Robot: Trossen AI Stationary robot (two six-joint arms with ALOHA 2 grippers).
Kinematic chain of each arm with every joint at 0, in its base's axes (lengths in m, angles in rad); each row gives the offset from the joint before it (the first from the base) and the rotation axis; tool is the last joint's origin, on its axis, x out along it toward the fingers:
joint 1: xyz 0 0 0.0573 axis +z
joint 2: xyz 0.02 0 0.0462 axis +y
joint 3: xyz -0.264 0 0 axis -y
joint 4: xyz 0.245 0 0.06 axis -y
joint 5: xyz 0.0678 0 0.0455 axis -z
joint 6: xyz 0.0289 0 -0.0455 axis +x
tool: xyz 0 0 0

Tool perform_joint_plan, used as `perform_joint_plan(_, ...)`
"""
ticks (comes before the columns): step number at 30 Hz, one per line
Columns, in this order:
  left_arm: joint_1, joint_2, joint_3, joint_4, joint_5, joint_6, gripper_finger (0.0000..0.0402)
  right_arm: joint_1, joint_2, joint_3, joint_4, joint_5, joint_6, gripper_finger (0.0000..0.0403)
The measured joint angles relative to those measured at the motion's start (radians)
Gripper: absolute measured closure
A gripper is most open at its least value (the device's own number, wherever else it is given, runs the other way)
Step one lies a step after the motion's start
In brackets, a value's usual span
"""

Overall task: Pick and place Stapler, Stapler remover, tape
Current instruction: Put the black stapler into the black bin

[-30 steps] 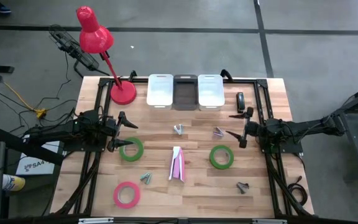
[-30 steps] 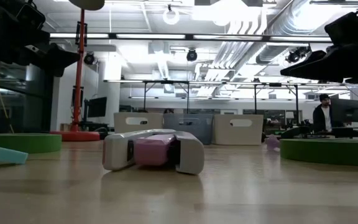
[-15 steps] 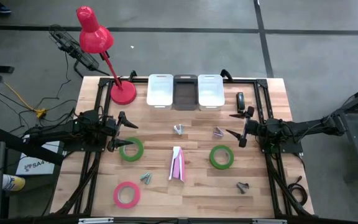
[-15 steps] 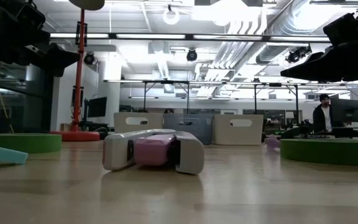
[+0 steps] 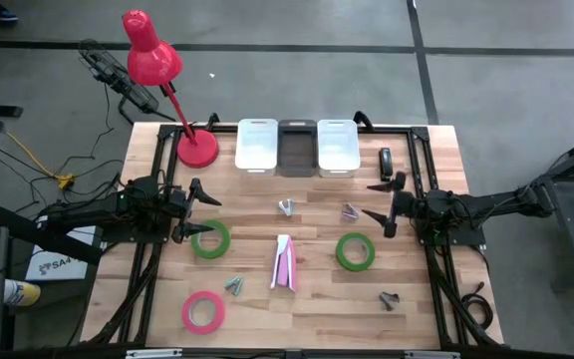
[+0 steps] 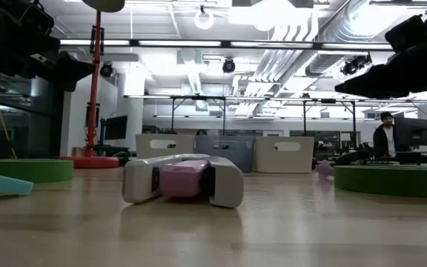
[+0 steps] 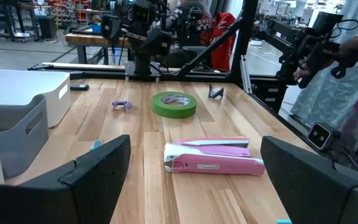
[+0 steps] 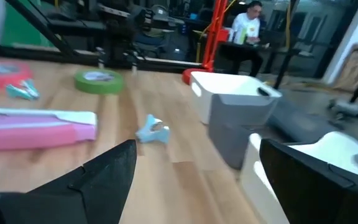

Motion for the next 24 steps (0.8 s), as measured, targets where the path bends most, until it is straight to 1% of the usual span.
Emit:
perform_joint_plan(5,0.000,0.000,0.000,0.000,0.000,0.000,0.0046,0.000,0.000,0.000,0.001,-0.082,0.180,0.0071)
perform_joint_plan(10,0.000,0.000,0.000,0.000,0.000,0.000,0.0046,-0.001,0.000,0.000,0.001,-0.022,0.392,0.0071)
perform_joint_plan(12,0.000,0.000,0.000,0.000,0.001,0.000,0.0046,-0.001,0.000,0.000,0.001,-0.013,0.445,0.0071)
perform_joint_plan(14,0.000,0.000,0.000,0.000,0.001,0.000,0.0046,-0.001,0.000,0.006,0.000,-0.020,0.471,0.0070)
perform_joint_plan(18,0.000,0.000,0.000,0.000,0.001,0.000,0.0046,-0.001,0.000,0.035,0.001,-0.018,0.465,0.0071)
perform_joint_plan(21,0.000,0.000,0.000,0.000,0.001,0.000,0.0046,-0.001,0.000,0.073,-0.024,0.027,0.462,0.0070)
perform_joint_plan(24,0.000,0.000,0.000,0.000,0.001,0.000,0.0046,-0.011,0.000,0.121,-0.097,0.060,0.440,0.0071)
